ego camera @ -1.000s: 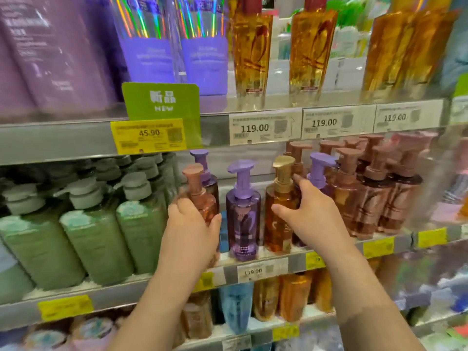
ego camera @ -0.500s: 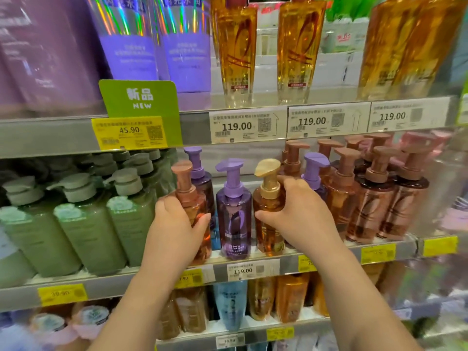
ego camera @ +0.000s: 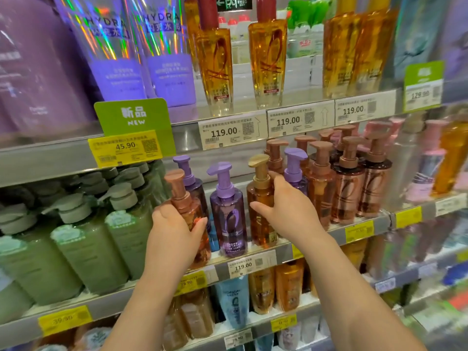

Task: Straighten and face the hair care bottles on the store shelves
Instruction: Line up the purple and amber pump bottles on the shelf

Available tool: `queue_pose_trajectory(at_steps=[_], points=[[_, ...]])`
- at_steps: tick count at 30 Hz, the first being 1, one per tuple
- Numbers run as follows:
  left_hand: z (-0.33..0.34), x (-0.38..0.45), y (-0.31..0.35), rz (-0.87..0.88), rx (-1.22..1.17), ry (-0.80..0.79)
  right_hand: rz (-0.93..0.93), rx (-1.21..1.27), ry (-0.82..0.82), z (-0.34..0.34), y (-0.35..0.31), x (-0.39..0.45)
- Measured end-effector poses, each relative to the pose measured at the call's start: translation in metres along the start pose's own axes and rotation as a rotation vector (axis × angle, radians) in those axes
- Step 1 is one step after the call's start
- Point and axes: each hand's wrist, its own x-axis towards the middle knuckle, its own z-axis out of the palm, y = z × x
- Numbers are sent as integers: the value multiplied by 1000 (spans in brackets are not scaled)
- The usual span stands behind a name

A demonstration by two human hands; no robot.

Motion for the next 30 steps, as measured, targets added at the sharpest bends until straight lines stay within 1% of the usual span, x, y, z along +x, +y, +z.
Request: queue_pose_trajectory(at_steps=[2,3,5,6,7,8,10,17,20,21,23,28,30], points=[[-1,0,-1,18,-2,-8,24,40,25,-1,0,-5],[-1,0,-1,32,-4,-11,44,98,86,-2,1,-9],[-1,0,-2,60,1,-17,87,241,291,-3,3,-20],[-1,1,-3,71,11,-21,101,269,391,-3,5,-26],[0,1,-5,82,23,-26,118,270,456,-4,9,-31],[0,1,-6,96,34,-29,139,260,478,-5,13,-34],[1,1,-8,119,38,-29,170,229,420,-9,21,-35],[1,-3,-13,126,-67,21,200,29,54,-33,36,0],[-5,-12,-11,126,-112,30,180,15,-91,-36,39,15],[-6,-14,-11,127,-122,32,175,28,-111,-36,40,17],[-7,-16,-10,106,-130,30,147,43,-99,-37,42,19],[-5,-27,-10,42,-203,52,23,37,-4,-39,45,5],[-5,-34,-5,8,-226,75,22,30,26,-41,48,-4]])
